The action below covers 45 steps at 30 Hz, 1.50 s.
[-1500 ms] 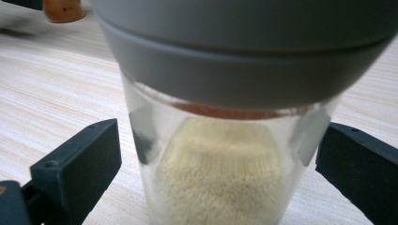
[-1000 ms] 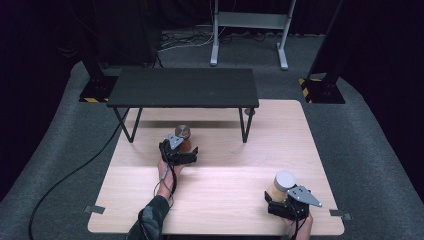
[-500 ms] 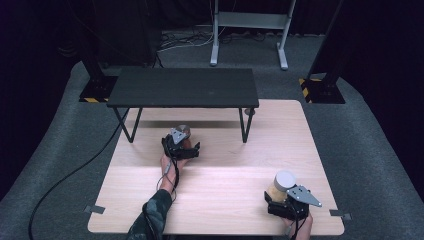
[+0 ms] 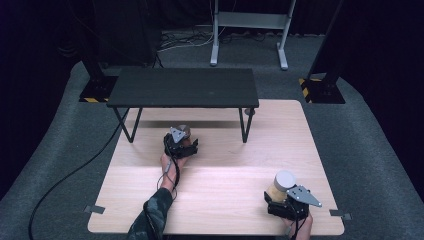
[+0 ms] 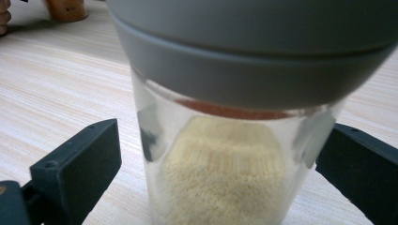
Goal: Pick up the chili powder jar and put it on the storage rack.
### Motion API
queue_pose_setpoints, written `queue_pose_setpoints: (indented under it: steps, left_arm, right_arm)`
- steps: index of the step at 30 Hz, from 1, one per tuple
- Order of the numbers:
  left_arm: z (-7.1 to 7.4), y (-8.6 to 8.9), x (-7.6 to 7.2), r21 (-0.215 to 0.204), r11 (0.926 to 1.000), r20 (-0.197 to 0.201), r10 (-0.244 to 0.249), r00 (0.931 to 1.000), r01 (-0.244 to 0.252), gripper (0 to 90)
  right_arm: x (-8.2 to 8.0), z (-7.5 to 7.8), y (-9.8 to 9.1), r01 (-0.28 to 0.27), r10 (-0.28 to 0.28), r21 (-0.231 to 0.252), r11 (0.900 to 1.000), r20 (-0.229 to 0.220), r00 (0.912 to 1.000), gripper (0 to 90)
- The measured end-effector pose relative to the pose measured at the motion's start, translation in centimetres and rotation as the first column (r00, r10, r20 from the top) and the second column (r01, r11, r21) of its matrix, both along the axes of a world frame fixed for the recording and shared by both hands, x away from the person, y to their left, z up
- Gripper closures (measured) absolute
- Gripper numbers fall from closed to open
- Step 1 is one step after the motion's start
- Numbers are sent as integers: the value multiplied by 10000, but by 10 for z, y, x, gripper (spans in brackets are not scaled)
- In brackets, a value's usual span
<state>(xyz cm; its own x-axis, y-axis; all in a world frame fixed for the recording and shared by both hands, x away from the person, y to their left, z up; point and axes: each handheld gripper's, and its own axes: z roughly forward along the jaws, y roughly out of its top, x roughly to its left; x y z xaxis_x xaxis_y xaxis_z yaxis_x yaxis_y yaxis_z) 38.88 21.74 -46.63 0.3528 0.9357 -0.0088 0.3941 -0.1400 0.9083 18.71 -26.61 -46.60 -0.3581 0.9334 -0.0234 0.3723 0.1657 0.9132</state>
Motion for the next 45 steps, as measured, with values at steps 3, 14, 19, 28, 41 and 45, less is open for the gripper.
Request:
queue_pose_setpoints:
  steps: [3,14,19,28,41,45]
  left_arm:
    - [0,0,0,9,10000,20,56,10000,-56,231]
    - [-1,1,-1,-118,9998,50,174,9998,-174,309]
    - [-1,1,-1,-86,9999,59,140,9999,-139,310]
    - [-1,2,-1,-29,10000,62,52,10000,-51,312]
    - [1,4,0,-48,9999,53,-163,9999,164,312]
    - [2,5,0,-84,9999,23,-145,9999,146,312]
  right_arm:
    - [-1,-1,0,51,-51,15,10000,70,10000,0]
    - [-3,-2,1,81,-81,1,10000,138,9999,0]
    - [-3,-2,1,118,-119,50,9999,134,9998,0]
    - [-3,-2,1,81,-81,13,10000,172,9998,0]
    - [-3,-2,1,54,-54,-2,10000,156,9999,0]
    - [-3,-2,1,60,-60,2,10000,147,9999,0]
